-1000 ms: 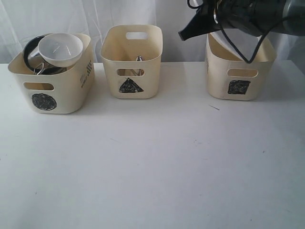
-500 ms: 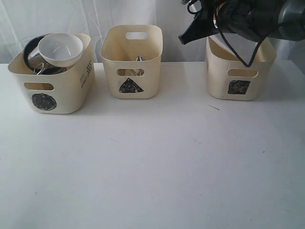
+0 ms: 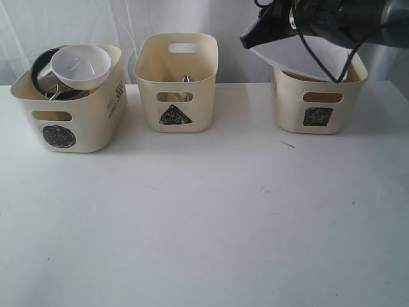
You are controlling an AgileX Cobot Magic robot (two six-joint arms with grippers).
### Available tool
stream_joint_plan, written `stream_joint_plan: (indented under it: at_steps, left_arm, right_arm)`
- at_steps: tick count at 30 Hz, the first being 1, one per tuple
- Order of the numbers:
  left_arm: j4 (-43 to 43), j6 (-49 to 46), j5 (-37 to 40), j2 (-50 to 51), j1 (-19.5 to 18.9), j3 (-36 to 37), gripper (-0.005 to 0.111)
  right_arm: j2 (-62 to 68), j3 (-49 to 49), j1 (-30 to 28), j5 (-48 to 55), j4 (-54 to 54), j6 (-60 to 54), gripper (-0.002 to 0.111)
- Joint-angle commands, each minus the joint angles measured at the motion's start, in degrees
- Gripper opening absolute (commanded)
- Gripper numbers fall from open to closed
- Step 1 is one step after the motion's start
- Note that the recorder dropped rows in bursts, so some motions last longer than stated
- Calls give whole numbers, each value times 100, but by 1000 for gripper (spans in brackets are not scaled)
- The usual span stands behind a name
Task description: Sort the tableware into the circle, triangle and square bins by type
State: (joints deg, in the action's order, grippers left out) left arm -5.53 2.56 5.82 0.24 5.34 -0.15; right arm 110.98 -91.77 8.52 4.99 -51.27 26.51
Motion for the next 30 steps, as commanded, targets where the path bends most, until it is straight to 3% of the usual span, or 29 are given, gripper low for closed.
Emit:
stream_joint_plan:
  at_steps: [1, 15, 21, 30]
  left_arm:
    - [-20, 21, -23, -24, -4, 15, 0]
    - [-20, 7, -23, -24, -4, 15, 0]
    - [-20, 7, -23, -24, -4, 15, 0]
    - [-20, 18, -23, -24, -4, 15, 0]
  right_arm:
    - [-417, 189, -47, 141, 27, 82, 28]
    - [-1613, 1705, -72, 100, 40, 164, 28]
    - [-3143, 3337, -187, -51, 73, 583, 27]
    - [-5525, 6091, -198, -288, 506, 1035, 14]
